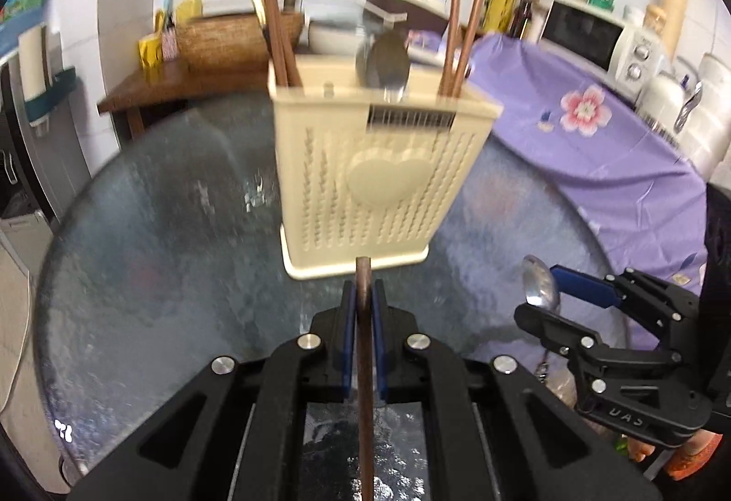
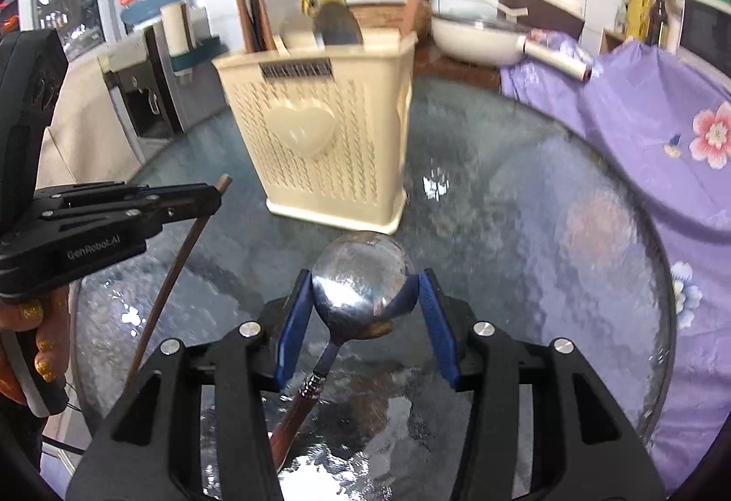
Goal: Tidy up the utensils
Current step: 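Carry the chopstick and steel spoon up above the cream holder with both tools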
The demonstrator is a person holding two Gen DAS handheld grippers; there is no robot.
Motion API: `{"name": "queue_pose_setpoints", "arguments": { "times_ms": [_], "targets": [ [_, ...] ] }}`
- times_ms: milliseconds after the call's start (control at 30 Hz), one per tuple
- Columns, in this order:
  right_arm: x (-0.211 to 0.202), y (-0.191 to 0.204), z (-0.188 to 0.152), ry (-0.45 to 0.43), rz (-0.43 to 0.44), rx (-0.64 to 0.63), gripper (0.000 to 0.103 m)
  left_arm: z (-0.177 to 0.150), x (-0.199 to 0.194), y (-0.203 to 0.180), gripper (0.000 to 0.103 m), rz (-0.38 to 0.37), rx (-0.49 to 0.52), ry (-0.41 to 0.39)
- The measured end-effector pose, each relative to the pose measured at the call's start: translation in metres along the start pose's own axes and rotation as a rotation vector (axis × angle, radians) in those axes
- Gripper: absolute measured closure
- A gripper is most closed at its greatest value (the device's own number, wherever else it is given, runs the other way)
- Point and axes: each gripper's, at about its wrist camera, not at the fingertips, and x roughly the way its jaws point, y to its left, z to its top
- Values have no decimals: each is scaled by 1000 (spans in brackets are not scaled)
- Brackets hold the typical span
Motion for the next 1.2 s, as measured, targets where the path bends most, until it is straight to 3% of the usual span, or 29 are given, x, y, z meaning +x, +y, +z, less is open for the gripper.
{"name": "queue_pose_setpoints", "arguments": {
  "times_ms": [700,1200],
  "targets": [
    [-38,24,30,-127,-11,-84,56,21,-58,-10,96,-11,41,-155],
    [-63,29,68,-162,-34,-140,56,61,-97,-9,96,-22,69,-260]
  ]
}}
